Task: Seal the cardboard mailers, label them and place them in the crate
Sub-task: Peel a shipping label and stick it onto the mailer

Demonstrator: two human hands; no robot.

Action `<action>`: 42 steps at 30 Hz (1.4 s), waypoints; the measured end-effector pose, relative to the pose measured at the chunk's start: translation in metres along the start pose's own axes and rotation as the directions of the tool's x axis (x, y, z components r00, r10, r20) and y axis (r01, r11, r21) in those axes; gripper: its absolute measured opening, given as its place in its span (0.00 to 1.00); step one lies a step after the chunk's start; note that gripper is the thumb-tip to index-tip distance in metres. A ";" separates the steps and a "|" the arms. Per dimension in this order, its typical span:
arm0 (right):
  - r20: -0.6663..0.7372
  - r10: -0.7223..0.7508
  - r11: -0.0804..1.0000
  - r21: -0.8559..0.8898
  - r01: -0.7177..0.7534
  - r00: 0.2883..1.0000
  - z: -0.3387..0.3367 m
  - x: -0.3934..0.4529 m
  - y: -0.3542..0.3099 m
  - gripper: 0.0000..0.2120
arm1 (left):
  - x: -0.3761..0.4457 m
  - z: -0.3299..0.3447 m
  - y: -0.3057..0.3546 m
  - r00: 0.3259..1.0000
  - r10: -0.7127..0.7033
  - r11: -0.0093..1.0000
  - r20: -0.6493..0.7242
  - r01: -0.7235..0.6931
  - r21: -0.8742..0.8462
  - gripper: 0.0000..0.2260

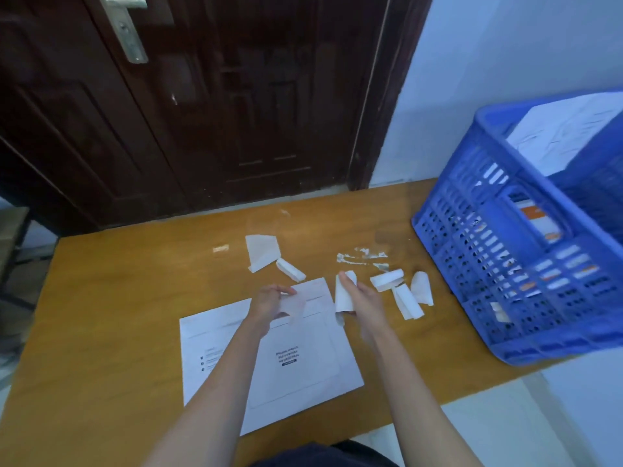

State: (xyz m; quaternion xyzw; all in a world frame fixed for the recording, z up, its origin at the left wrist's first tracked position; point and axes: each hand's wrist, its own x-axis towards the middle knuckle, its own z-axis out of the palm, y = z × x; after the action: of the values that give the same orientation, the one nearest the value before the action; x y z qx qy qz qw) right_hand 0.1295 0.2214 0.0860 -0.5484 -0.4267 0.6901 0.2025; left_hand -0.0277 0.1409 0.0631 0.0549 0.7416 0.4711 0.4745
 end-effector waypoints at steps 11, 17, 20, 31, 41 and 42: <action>-0.101 -0.033 0.999 -0.015 0.031 0.994 -0.086 -0.003 0.002 0.13 | 0.019 0.121 0.015 0.997 0.026 0.990 0.072 -0.035 0.139 0.16; -0.151 -0.060 0.998 0.000 0.061 0.987 -0.115 -0.003 -0.001 0.12 | 0.010 0.174 0.030 0.987 0.042 0.999 0.153 -0.045 0.015 0.14; -0.162 -0.061 0.998 0.017 0.065 0.985 -0.122 -0.001 -0.003 0.11 | 0.004 0.186 0.038 0.979 0.069 0.997 0.192 -0.059 -0.058 0.15; -0.176 -0.075 0.991 0.099 0.093 0.982 -0.125 -0.001 -0.001 0.13 | 0.002 0.189 0.035 0.932 0.156 0.973 0.328 -0.201 0.110 0.15; -0.206 -0.093 0.990 0.083 0.111 0.974 -0.128 -0.002 0.000 0.16 | -0.002 0.194 0.028 0.940 0.199 0.957 0.278 -0.248 0.150 0.09; -0.206 -0.095 0.990 0.080 0.113 0.974 -0.128 -0.003 0.000 0.16 | -0.003 0.195 0.028 0.934 0.210 0.952 0.288 -0.263 0.159 0.10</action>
State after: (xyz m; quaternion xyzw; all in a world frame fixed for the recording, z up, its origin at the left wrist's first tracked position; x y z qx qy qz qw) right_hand 0.2494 0.2659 0.0837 -0.5827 -0.4002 0.6379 0.3055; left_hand 0.1109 0.2805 0.0650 0.2534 0.7009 0.4383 0.5024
